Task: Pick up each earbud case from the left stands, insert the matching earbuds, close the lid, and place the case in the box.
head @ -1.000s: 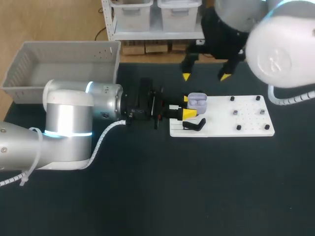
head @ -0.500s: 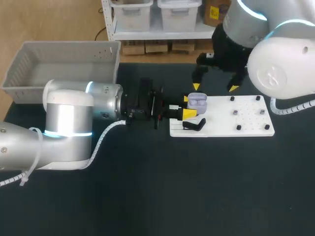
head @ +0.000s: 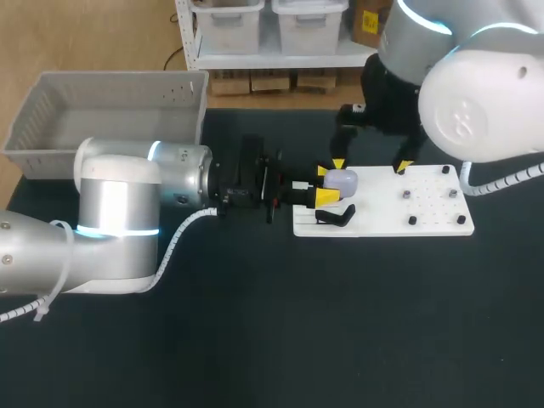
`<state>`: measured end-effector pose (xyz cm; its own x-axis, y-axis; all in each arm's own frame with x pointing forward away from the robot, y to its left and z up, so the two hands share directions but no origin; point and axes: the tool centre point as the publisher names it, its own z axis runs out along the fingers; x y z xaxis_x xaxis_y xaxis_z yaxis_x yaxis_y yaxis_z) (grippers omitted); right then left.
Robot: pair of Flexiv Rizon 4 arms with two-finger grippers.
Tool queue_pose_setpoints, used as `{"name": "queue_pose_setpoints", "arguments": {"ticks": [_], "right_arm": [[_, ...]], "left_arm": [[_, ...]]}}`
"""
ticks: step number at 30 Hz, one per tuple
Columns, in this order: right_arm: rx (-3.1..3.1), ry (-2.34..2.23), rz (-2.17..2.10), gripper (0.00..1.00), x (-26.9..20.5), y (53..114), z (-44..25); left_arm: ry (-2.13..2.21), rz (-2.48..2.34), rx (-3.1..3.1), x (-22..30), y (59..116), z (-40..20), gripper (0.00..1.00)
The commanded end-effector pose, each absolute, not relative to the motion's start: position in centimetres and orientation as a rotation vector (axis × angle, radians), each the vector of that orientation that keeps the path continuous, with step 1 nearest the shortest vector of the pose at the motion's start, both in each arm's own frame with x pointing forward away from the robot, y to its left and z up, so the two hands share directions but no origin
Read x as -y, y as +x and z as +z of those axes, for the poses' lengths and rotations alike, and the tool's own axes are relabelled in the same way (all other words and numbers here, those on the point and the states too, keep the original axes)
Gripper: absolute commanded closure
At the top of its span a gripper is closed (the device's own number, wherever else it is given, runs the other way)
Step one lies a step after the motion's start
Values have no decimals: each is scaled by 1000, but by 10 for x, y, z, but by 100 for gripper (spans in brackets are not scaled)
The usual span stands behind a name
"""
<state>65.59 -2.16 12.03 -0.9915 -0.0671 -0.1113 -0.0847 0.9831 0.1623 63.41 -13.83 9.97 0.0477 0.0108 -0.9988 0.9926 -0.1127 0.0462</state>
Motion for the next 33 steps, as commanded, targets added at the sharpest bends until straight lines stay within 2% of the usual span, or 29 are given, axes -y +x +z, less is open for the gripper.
{"name": "queue_pose_setpoints", "arguments": {"ticks": [1,8,14,20,33], "right_arm": [[-2903,-88,236,0,30,648,131],[-2645,-252,230,0,36,615,176],[-2600,-324,306,0,37,588,182],[-2571,-292,426,0,46,590,182],[-2571,-292,426,0,46,590,182]], "left_arm": [[1320,-1245,-1128,138,633,99,100],[1302,-1239,-1149,134,633,101,100],[1218,-1140,-1281,107,634,116,100],[1132,-994,-1307,75,631,154,100],[963,-501,-1451,-64,686,203,100]]}}
